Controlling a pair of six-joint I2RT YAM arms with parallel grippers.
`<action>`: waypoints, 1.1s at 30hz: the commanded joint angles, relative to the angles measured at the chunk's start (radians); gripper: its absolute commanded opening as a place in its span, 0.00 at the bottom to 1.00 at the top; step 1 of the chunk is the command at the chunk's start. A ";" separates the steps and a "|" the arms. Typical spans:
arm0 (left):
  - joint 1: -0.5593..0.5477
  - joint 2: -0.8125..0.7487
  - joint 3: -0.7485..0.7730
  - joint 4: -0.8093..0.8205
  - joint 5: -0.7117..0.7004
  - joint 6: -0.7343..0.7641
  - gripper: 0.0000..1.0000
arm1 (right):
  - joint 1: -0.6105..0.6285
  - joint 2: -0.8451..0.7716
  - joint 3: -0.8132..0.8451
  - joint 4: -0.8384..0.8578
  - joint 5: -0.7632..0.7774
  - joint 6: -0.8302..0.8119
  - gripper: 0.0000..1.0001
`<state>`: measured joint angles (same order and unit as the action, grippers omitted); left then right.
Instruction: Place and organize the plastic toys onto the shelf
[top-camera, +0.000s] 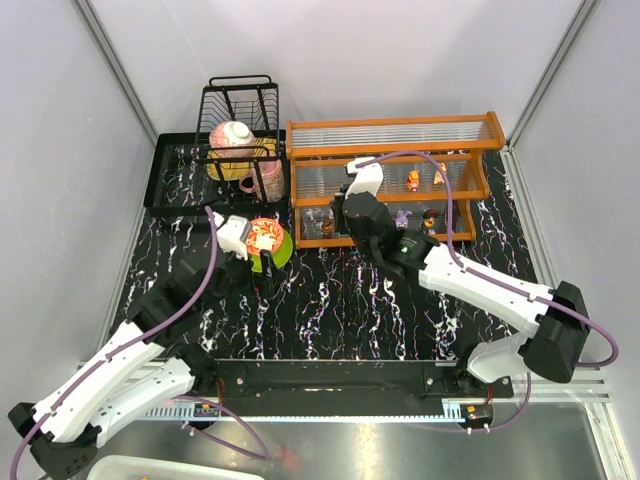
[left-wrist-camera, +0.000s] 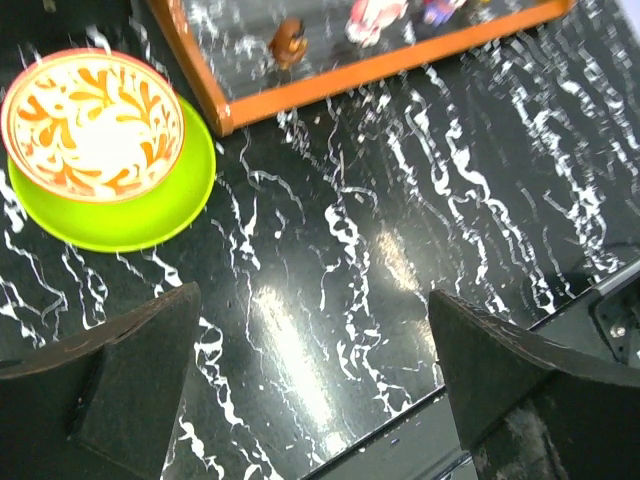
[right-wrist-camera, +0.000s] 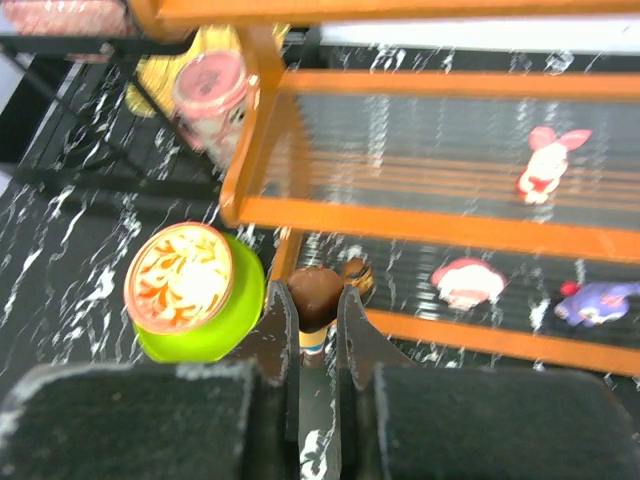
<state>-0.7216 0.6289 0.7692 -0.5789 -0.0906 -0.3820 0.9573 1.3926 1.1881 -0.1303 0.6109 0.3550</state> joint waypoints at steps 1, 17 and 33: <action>0.010 -0.001 -0.040 0.016 -0.020 -0.057 0.99 | -0.040 0.046 0.018 0.123 0.061 -0.137 0.00; 0.042 -0.008 -0.071 0.005 -0.029 -0.032 0.99 | -0.097 0.252 0.077 0.429 0.105 -0.330 0.00; 0.057 -0.009 -0.076 0.013 -0.015 -0.028 0.99 | -0.164 0.329 0.076 0.595 0.078 -0.401 0.00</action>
<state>-0.6708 0.6300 0.6933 -0.5999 -0.1040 -0.4164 0.8230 1.7245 1.2194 0.3931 0.6891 -0.0448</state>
